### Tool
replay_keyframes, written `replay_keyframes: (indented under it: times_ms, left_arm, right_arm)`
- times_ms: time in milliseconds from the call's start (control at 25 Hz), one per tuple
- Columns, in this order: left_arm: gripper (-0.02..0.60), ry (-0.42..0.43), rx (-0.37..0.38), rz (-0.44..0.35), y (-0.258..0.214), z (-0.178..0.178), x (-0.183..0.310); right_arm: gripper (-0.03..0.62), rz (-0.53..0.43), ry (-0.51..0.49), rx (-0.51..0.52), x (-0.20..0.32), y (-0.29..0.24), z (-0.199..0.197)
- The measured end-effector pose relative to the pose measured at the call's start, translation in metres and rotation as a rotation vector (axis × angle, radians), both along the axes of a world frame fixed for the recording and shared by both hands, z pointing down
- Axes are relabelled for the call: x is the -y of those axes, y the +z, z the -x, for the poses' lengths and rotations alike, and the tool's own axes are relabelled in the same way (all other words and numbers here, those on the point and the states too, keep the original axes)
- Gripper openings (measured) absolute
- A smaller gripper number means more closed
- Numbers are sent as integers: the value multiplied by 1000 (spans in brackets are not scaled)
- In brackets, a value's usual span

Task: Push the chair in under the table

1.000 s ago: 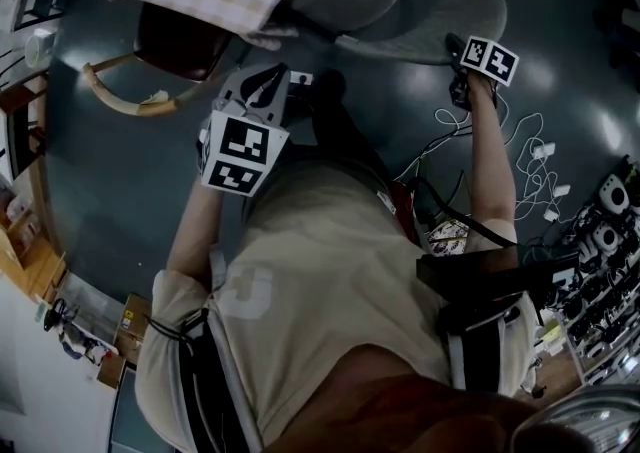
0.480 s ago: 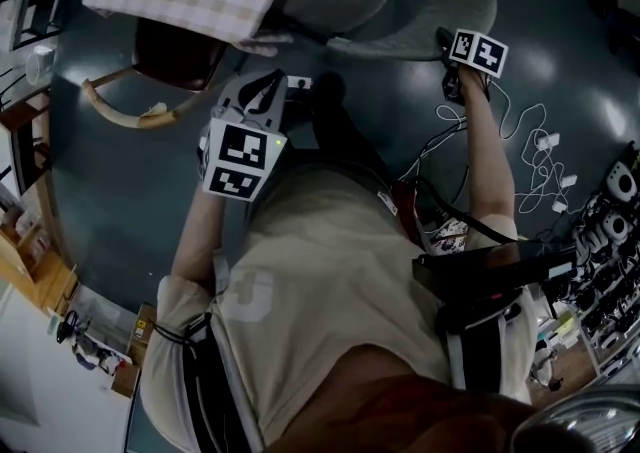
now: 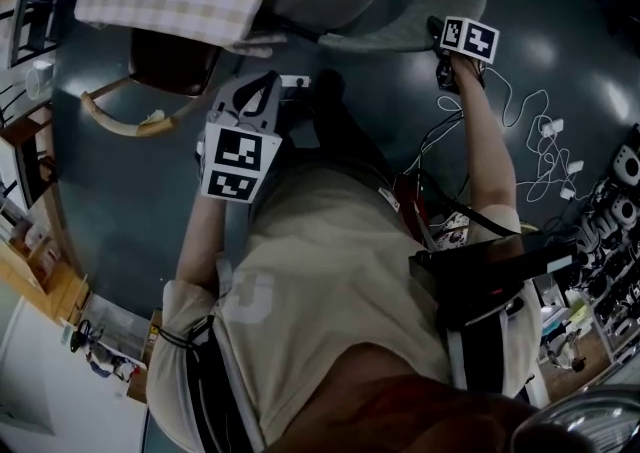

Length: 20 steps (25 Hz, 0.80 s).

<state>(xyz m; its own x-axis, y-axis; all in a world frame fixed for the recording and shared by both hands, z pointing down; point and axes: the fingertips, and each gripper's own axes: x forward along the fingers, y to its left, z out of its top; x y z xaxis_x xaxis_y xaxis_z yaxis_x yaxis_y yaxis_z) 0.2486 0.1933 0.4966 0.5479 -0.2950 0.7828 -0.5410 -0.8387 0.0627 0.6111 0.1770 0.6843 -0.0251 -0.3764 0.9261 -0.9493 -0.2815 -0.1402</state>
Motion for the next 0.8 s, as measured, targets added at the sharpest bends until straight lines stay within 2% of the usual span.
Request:
replay_keyframes:
  times_ms: [160, 800]
  left_arm:
    - [9, 3, 1, 3, -1, 7, 7]
    - [9, 19, 3, 10, 2, -1, 1]
  right_arm:
    - [236, 2, -3, -4, 9, -2, 9]
    - [236, 30, -35, -46, 9, 0, 10]
